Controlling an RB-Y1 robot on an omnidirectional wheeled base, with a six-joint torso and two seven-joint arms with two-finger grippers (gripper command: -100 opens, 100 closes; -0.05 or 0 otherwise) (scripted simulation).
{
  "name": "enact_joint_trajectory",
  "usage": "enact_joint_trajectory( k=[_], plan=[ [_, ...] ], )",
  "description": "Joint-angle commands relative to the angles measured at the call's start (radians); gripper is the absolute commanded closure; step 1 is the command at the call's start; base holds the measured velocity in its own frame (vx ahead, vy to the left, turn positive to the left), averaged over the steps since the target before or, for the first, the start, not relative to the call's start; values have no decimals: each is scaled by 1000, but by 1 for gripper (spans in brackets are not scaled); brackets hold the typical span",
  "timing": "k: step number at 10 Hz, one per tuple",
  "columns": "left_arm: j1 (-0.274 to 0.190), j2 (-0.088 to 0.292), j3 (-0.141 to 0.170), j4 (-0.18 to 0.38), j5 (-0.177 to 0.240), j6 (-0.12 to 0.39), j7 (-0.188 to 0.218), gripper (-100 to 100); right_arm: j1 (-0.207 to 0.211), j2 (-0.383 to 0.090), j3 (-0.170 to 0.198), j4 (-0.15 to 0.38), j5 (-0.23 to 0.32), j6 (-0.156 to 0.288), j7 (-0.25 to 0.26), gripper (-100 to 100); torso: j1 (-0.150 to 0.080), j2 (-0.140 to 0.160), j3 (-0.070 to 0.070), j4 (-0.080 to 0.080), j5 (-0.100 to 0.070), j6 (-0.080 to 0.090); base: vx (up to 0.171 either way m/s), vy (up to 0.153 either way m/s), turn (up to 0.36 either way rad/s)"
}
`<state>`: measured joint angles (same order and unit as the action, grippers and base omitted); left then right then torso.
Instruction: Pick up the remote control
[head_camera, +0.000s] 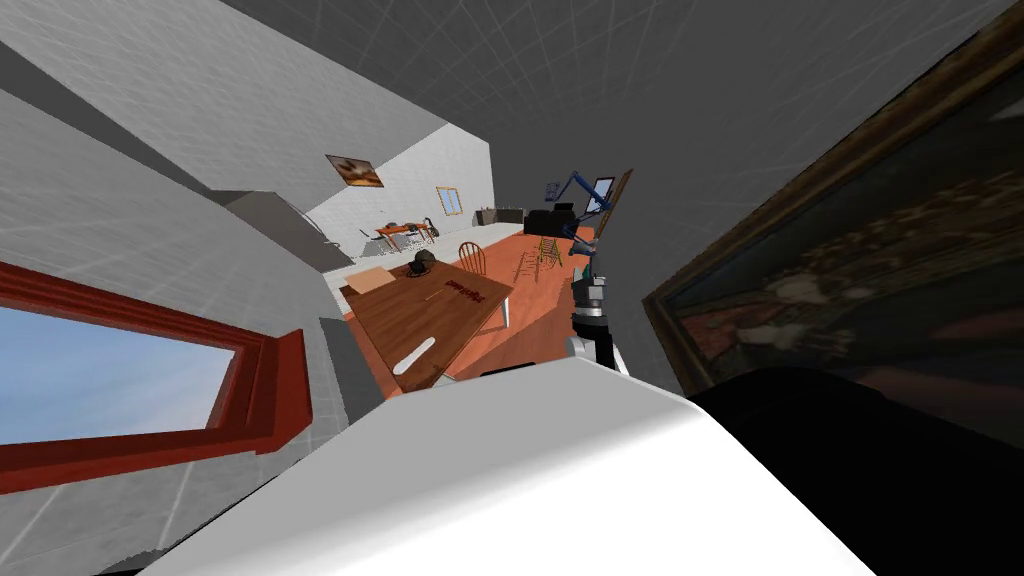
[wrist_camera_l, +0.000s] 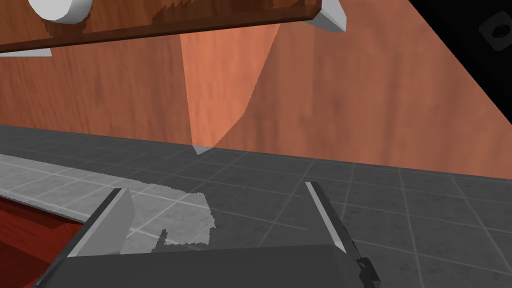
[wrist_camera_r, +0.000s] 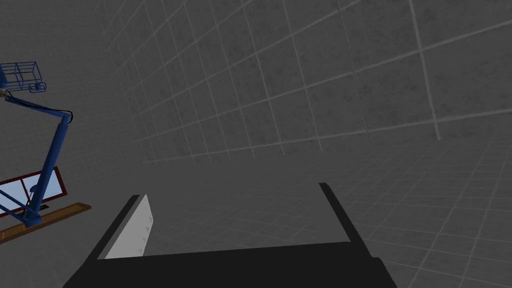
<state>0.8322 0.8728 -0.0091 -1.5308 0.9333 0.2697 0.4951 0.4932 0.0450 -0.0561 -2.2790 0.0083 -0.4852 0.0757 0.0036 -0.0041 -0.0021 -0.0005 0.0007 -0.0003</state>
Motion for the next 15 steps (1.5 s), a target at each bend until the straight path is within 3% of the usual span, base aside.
enact_joint_trajectory(
  k=[1,2,3,4,5,8,9,12,13,15],
  plan=[
    [-3,-7,16,13,1,48,11,-100,0,0,0,0,0,0,0,0,0,0,0,0,0,0,11,24,-196],
    [-2,8,32,47,38,72,23,-100,0,0,0,0,0,0,0,0,0,0,0,0,0,-1,14,14,-361],
    [-2,8,32,47,38,100,23,-100,0,0,0,0,0,0,0,0,0,0,0,0,0,0,12,21,-199],
    [-3,20,49,81,74,126,34,-100,0,0,0,0,0,0,0,0,0,0,0,0,0,-1,19,19,-323],
    [-3,20,49,81,74,150,34,-100,0,0,0,0,0,0,0,0,0,-1,0,0,0,0,19,22,-212],
    [-7,35,84,145,140,228,51,-100,0,0,0,0,0,0,0,0,0,-1,-1,0,0,-2,26,25,-292],
    [-7,35,84,145,140,248,51,-100,0,0,0,0,0,0,0,0,0,-2,-1,0,0,0,24,28,-209],
    [-16,40,118,202,200,334,63,-100,0,0,0,0,0,0,0,0,0,-1,-1,0,0,-2,22,27,-256],
    [-16,40,118,202,200,338,63,-100,0,0,0,0,0,0,0,0,0,-1,-1,0,0,-1,20,30,-175],
    [-27,35,148,253,251,405,70,-100,0,0,0,0,0,0,0,0,0,-2,-1,0,0,-1,29,36,-377]
  ],
)
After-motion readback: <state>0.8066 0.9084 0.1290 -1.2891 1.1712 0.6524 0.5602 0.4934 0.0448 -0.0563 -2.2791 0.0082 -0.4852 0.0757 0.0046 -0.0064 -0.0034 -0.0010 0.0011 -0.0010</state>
